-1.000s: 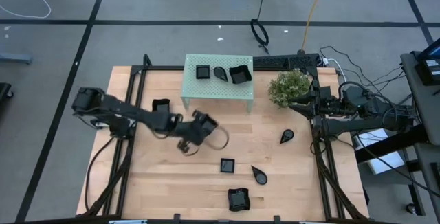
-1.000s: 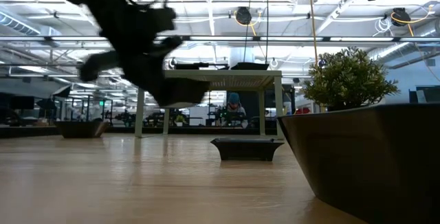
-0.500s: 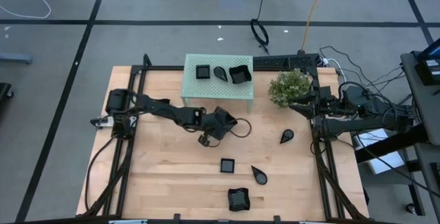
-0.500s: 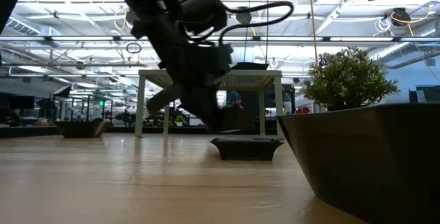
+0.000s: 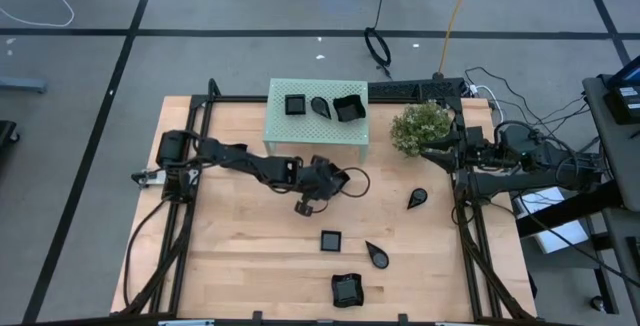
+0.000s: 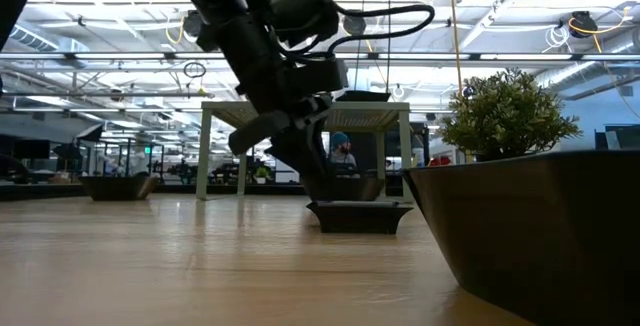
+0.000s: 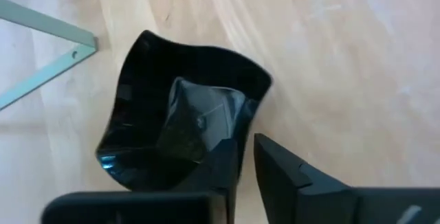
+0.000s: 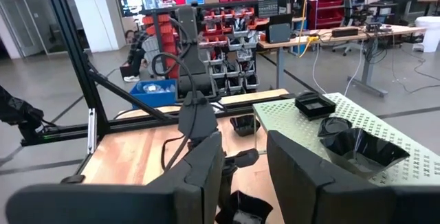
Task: Pick & Place Mini shaped plates
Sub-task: Stack the black distorted square plate on top of the other black distorted square plate on the shelf
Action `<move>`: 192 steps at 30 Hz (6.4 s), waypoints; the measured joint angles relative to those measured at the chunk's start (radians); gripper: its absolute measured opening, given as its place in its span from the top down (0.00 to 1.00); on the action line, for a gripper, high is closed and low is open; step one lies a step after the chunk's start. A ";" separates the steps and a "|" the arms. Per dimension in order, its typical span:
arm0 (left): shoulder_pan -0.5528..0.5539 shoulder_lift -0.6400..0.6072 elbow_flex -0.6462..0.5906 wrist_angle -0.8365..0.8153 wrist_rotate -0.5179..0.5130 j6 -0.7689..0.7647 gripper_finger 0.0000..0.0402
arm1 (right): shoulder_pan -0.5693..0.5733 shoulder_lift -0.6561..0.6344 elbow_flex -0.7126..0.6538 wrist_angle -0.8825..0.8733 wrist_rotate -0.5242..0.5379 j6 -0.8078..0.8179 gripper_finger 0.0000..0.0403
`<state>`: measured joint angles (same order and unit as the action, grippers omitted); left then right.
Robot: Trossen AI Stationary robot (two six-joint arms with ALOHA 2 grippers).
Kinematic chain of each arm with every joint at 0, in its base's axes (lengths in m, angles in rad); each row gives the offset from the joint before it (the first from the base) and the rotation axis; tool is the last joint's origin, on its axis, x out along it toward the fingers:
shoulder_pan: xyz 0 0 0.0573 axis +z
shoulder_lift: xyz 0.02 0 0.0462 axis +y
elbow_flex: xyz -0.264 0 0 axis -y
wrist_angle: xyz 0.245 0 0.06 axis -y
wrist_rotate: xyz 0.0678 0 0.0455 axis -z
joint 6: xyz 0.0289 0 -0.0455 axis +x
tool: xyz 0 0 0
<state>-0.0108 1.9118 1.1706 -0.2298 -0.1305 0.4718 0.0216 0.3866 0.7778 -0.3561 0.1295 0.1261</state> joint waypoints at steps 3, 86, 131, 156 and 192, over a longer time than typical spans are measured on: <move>-0.012 -0.003 0.000 0.000 -0.005 -0.036 0.82 | 0.000 0.000 0.000 0.001 0.000 0.000 0.74; -0.133 -0.866 -0.001 -0.020 -0.051 -0.717 0.72 | -0.053 0.856 -0.059 1.164 -0.003 0.599 0.74; -0.177 -0.877 -0.001 0.004 -0.026 -0.729 0.72 | -0.061 1.265 0.157 0.685 -0.148 0.266 0.70; -0.176 -0.877 -0.001 -0.006 -0.026 -0.665 0.72 | 0.014 1.441 0.156 0.674 0.031 0.149 0.50; -0.176 -0.878 -0.001 -0.014 -0.026 -0.658 0.72 | 0.086 1.165 0.155 0.633 -0.081 0.075 1.00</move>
<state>-0.1864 1.0336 1.1698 -0.2443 -0.1566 -0.1860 0.1074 1.5519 0.9333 0.2767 0.0481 0.2006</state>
